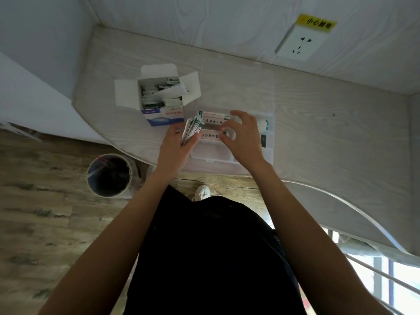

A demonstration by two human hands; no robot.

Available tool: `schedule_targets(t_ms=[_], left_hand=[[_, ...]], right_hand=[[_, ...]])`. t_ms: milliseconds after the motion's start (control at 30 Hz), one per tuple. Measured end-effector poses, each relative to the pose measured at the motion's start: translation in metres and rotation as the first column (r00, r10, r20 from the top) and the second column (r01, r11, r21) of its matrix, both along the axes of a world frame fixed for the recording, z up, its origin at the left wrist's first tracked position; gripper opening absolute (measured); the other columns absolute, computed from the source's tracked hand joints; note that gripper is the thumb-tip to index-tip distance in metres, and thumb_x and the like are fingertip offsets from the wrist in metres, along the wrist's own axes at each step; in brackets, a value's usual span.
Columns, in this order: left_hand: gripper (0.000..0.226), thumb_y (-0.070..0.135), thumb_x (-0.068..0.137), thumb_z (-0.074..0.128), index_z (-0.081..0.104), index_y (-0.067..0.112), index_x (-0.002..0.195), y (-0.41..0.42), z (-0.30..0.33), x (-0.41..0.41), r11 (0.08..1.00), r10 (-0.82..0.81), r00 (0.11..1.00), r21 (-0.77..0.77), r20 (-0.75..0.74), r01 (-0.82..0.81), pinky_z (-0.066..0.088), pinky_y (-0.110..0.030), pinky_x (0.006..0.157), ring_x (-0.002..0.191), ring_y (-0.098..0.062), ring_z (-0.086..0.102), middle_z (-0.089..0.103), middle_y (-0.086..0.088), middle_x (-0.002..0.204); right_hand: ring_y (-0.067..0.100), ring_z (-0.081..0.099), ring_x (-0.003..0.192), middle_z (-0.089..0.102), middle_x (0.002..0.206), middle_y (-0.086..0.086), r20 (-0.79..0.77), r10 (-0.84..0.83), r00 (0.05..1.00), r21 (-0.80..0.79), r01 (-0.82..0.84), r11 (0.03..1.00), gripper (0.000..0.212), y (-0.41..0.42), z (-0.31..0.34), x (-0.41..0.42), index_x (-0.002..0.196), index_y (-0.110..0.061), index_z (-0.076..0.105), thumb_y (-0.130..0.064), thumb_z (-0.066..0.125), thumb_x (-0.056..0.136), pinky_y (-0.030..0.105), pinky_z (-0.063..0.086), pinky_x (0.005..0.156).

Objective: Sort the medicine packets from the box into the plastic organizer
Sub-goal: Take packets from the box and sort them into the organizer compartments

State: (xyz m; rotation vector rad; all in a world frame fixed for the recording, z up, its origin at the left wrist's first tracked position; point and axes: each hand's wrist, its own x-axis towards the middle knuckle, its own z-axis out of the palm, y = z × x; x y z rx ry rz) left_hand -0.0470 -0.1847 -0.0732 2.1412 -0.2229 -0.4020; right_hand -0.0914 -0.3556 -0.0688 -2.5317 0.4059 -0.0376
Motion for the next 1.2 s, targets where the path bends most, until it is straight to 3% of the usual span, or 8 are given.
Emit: schedule_targets(t_ms=[167,333,433,567,667,733,867,1200], left_hand=[[0.024,0.032,0.09,0.059,0.063,0.014,0.106,0.004,0.019,-0.001,0.999,0.035,0.999,-0.039,0.013,-0.035,0.04,-0.016,0.071,0.09,-0.01,0.058,0.063,-0.003,0.101],[0.019,0.024,0.09,0.057,0.066,0.008,0.09,0.012,0.056,-0.009,0.931,-0.105,0.882,-0.358,-0.46,-0.076,0.051,-0.022,0.063,0.06,-0.008,0.059,0.067,0.002,0.07],[0.009,0.019,0.088,0.06,0.065,0.012,0.089,0.009,0.067,-0.011,0.914,-0.181,0.841,-0.404,-0.51,-0.048,0.051,-0.018,0.055,0.054,-0.007,0.061,0.069,0.002,0.065],[0.018,0.029,0.094,0.048,0.062,0.017,0.096,0.006,0.07,-0.013,0.911,-0.167,0.86,-0.409,-0.482,-0.053,0.054,-0.02,0.058,0.066,-0.015,0.069,0.073,-0.001,0.08],[0.022,0.031,0.096,0.044,0.062,0.019,0.1,0.007,0.067,-0.016,0.886,-0.104,0.856,-0.439,-0.506,-0.151,0.057,-0.027,0.067,0.078,-0.024,0.071,0.072,-0.004,0.09],[0.014,0.028,0.093,0.052,0.064,0.021,0.095,0.008,0.063,-0.016,0.9,-0.038,0.878,-0.399,-0.477,-0.177,0.057,-0.027,0.069,0.078,-0.018,0.071,0.073,0.0,0.086],[0.007,0.021,0.085,0.065,0.064,0.027,0.083,0.008,0.059,-0.014,0.927,0.045,0.92,-0.327,-0.39,-0.184,0.055,-0.021,0.062,0.068,-0.002,0.067,0.069,0.009,0.079],[0.008,0.026,0.09,0.059,0.064,0.025,0.085,0.006,0.055,-0.02,0.902,0.098,0.875,-0.329,-0.475,-0.28,0.056,-0.022,0.059,0.067,-0.004,0.068,0.069,0.005,0.08]], right_hand=[[0.021,0.043,0.117,0.055,0.124,0.004,0.14,-0.074,0.987,0.111,0.058,0.992,0.018,0.006,0.014,-0.003,0.099,-0.018,0.069,-0.024,0.068,0.082,0.026,0.035,0.092],[0.008,0.063,0.073,0.065,0.096,0.002,0.033,-0.01,0.999,0.6,-0.012,0.8,0.026,0.02,0.059,0.005,0.107,-0.019,0.061,-0.027,0.068,0.084,0.019,0.051,0.065],[0.02,0.064,0.074,0.066,0.086,0.013,-0.023,0.001,1.0,0.727,0.016,0.687,0.017,0.026,0.064,0.008,0.095,-0.007,0.064,-0.017,0.07,0.082,0.02,0.053,0.061],[0.028,0.062,0.075,0.067,0.083,0.017,-0.041,-0.074,0.996,0.723,0.08,0.686,0.007,0.026,0.058,0.005,0.081,-0.015,0.067,-0.019,0.072,0.08,0.033,0.052,0.067],[0.013,0.063,0.065,0.066,0.073,-0.002,-0.035,-0.112,0.993,0.724,0.102,0.682,0.001,0.025,0.058,0.001,0.083,-0.017,0.068,-0.017,0.069,0.083,0.019,0.049,0.057],[0.0,0.053,0.053,0.064,0.071,-0.006,-0.03,-0.14,0.99,0.753,0.115,0.648,0.007,0.027,0.059,-0.003,0.09,-0.012,0.07,-0.014,0.069,0.084,0.011,0.04,0.05],[0.004,0.046,0.047,0.065,0.075,-0.001,-0.044,-0.155,0.987,0.801,0.128,0.585,0.021,0.03,0.058,-0.01,0.101,-0.005,0.066,-0.01,0.07,0.082,0.016,0.039,0.044],[0.006,0.053,0.049,0.065,0.085,-0.002,-0.045,-0.264,0.963,0.759,0.205,0.619,0.025,0.031,0.05,-0.019,0.104,-0.015,0.055,-0.013,0.069,0.084,0.019,0.044,0.045]])
